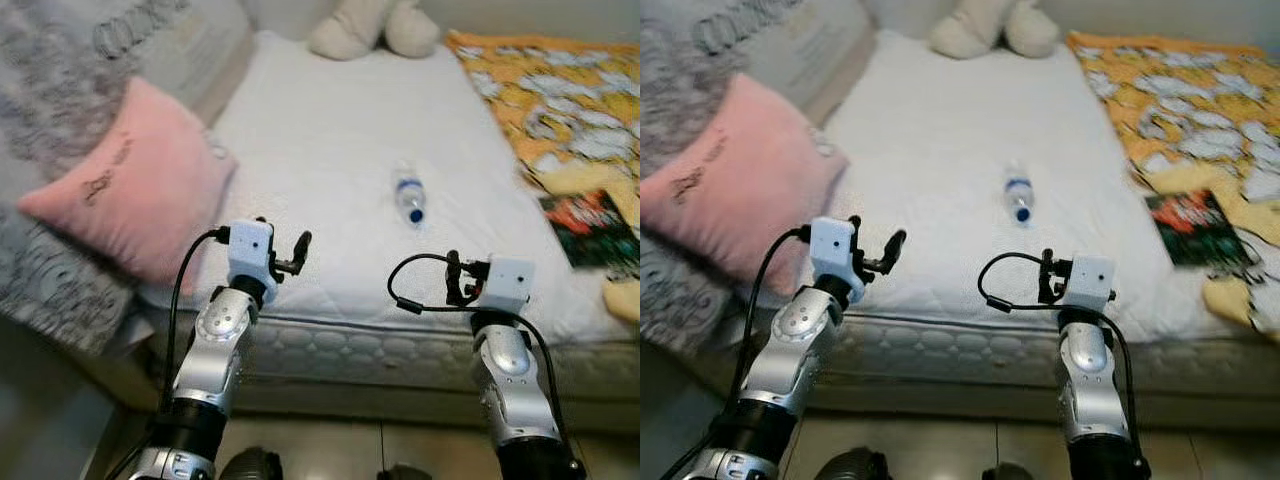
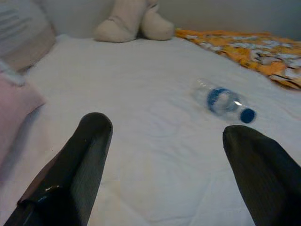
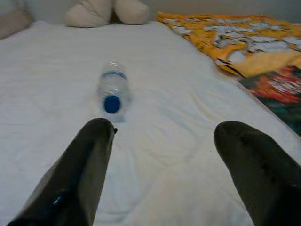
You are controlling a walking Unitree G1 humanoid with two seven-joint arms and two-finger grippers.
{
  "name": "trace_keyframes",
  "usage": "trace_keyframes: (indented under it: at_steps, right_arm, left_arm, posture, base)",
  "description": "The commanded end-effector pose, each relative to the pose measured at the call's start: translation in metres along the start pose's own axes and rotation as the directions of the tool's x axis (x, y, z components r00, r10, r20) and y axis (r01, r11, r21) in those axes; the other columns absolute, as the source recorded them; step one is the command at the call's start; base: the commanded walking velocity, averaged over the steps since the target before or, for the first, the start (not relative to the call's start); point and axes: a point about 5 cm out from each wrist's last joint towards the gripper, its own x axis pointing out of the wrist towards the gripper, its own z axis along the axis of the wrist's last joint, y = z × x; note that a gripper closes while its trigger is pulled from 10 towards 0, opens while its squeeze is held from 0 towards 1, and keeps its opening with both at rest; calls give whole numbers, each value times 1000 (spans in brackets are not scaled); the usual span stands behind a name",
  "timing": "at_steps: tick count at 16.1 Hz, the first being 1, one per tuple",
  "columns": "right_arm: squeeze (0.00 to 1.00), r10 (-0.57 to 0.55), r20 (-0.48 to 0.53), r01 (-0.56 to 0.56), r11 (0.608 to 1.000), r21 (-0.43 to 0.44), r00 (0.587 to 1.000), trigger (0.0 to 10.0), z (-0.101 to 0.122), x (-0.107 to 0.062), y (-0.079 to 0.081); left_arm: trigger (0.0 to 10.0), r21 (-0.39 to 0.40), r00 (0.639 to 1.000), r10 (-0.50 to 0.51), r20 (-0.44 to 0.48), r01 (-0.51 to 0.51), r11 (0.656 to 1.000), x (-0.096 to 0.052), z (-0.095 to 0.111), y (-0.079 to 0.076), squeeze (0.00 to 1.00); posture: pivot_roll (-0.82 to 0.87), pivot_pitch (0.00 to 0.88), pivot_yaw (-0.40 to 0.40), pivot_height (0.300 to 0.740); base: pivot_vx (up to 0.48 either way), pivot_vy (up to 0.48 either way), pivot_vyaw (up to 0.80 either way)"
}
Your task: Clean up the room
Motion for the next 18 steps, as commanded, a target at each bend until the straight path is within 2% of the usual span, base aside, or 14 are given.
trace_keyframes:
  at_steps: [1, 2, 3, 6, 18]
  right_arm:
    - [1000, 2, 8, -2, 1000, -26, 1000, 10000, 4, 3, 0]
    - [671, 4, 5, -4, 999, -31, 1000, 10000, 5, 4, 1]
    - [0, 6, 5, -5, 999, -37, 1000, 10000, 6, 5, 1]
    - [0, 10, 12, -10, 999, -44, 1000, 10000, 9, 8, 3]
    - [0, 3, 21, -2, 999, -48, 1000, 10000, 10, 9, 5]
  left_arm:
    - [10000, 9, 1000, -3, 0, 3, 1000, 2, 1, -1, 0]
    - [10000, 11, 1000, 0, 0, 0, 1000, 3, 1, -1, 0]
    - [10000, 12, 1000, 2, 2, -2, 1000, 3, 1, -1, 0]
    - [10000, -22, 997, -55, 44, 56, 998, 2, 5, -6, 0]
    - [10000, -8, 992, -109, 63, 110, 994, 3, 8, -10, 0]
  posture:
    - [-64, 0, 5, 683]
    - [-63, 0, 4, 683]
    - [-63, 0, 3, 683]
    - [-60, 0, 1, 683]
    - [-64, 0, 15, 683]
  base:
    - [0, 0, 0]
    - [0, 0, 0]
    - [0, 0, 0]
    - [127, 0, 0]
    - [480, 0, 0]
